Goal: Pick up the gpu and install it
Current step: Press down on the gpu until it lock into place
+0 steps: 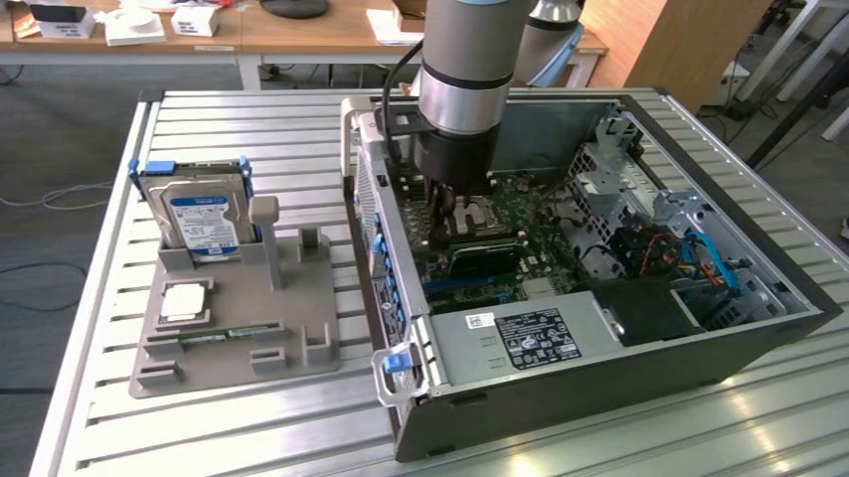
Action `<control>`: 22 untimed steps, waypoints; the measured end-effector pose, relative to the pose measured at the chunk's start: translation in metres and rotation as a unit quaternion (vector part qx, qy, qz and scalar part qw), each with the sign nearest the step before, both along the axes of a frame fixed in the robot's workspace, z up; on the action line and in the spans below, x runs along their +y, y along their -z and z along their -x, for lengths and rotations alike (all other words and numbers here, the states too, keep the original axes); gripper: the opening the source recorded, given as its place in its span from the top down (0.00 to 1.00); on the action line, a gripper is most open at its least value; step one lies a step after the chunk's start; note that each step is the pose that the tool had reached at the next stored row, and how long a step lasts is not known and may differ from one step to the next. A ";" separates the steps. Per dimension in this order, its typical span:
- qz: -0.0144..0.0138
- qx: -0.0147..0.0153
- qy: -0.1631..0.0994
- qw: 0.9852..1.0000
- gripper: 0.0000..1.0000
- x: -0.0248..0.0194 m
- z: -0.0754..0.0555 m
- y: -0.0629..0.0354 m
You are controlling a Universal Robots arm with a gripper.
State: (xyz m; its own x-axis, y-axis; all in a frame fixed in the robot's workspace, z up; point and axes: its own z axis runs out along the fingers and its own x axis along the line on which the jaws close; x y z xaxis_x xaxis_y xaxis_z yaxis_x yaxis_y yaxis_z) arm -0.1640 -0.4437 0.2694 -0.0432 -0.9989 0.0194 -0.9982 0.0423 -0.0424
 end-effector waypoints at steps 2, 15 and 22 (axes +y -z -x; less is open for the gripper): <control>0.000 0.000 0.000 1.000 0.89 0.0000 0.000 0.0002; -0.001 0.000 0.000 1.000 0.89 0.0000 0.000 0.0004; -0.001 0.000 0.000 1.000 0.89 0.0000 0.000 0.0008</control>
State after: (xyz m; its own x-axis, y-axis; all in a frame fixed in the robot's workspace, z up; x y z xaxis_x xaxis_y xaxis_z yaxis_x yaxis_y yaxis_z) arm -0.1640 -0.4437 0.2687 -0.0431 -0.9989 0.0182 -0.9982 0.0423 -0.0424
